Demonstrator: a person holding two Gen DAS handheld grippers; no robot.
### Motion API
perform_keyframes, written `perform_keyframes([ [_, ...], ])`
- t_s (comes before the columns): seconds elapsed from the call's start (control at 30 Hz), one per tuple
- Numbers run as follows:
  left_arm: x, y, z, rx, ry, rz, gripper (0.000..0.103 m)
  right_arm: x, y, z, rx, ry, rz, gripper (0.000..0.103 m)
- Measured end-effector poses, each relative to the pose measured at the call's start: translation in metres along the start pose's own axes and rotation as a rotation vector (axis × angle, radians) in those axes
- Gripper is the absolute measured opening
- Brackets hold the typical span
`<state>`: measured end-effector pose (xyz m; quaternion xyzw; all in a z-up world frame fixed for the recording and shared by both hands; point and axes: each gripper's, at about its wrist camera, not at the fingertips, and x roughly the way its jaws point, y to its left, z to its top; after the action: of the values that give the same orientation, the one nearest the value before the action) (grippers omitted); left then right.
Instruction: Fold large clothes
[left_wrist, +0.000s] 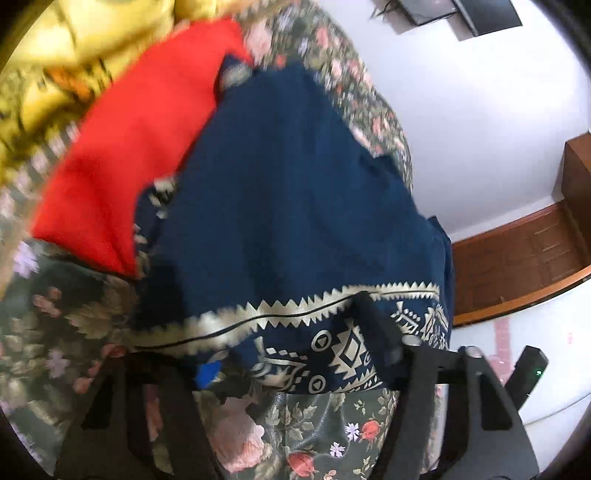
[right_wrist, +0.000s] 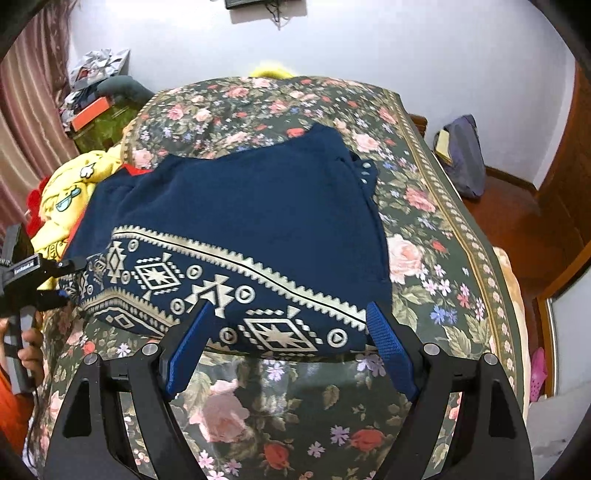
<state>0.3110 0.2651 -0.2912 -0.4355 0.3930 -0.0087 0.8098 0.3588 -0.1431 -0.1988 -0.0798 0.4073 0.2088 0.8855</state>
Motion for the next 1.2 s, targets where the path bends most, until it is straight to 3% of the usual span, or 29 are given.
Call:
perform_keyframes([
  [0.17,-0.032,-0.031,0.004,0.102,-0.114,-0.035,0.057,0.001,0.006,0.001,-0.029,-0.002,-0.015,0.081],
  [0.27,-0.020,-0.028,0.004,0.127,-0.093,-0.001,0.057,0.003,0.011,0.001,-0.049,-0.004,-0.018,0.081],
  [0.33,-0.001,-0.010,0.010,0.071,-0.048,0.025,0.057,0.002,0.015,0.001,-0.057,-0.008,-0.016,0.081],
  [0.4,0.019,0.013,0.006,-0.025,-0.010,-0.008,0.057,0.004,0.019,0.000,-0.066,-0.006,-0.012,0.081],
  [0.47,0.024,0.025,0.004,-0.088,-0.019,-0.045,0.057,0.006,0.022,-0.001,-0.078,0.003,-0.019,0.081],
  [0.5,0.022,0.026,0.006,-0.093,-0.042,-0.055,0.052,0.007,0.023,-0.001,-0.085,0.007,-0.021,0.081],
  [0.53,0.019,0.023,0.008,-0.077,-0.064,-0.056,0.037,0.007,0.024,0.000,-0.094,0.012,-0.024,0.081],
  [0.63,0.004,0.005,0.014,0.025,-0.122,0.002,0.011,0.006,0.029,0.003,-0.119,0.015,-0.031,0.081],
  [0.8,-0.042,-0.043,0.023,0.179,-0.228,0.063,0.007,-0.002,0.043,0.020,-0.162,-0.023,-0.033,0.081],
  [0.9,-0.075,-0.068,0.023,0.262,-0.289,0.031,0.007,-0.005,0.059,0.043,-0.159,-0.063,0.032,0.082],
  [1.0,-0.104,-0.091,0.014,0.359,-0.345,0.088,0.007,0.004,0.083,0.059,-0.178,-0.063,0.094,0.082],
  [1.2,-0.101,-0.085,0.007,0.389,-0.333,0.176,0.007,0.066,0.136,0.035,-0.291,0.129,0.149,0.082],
])
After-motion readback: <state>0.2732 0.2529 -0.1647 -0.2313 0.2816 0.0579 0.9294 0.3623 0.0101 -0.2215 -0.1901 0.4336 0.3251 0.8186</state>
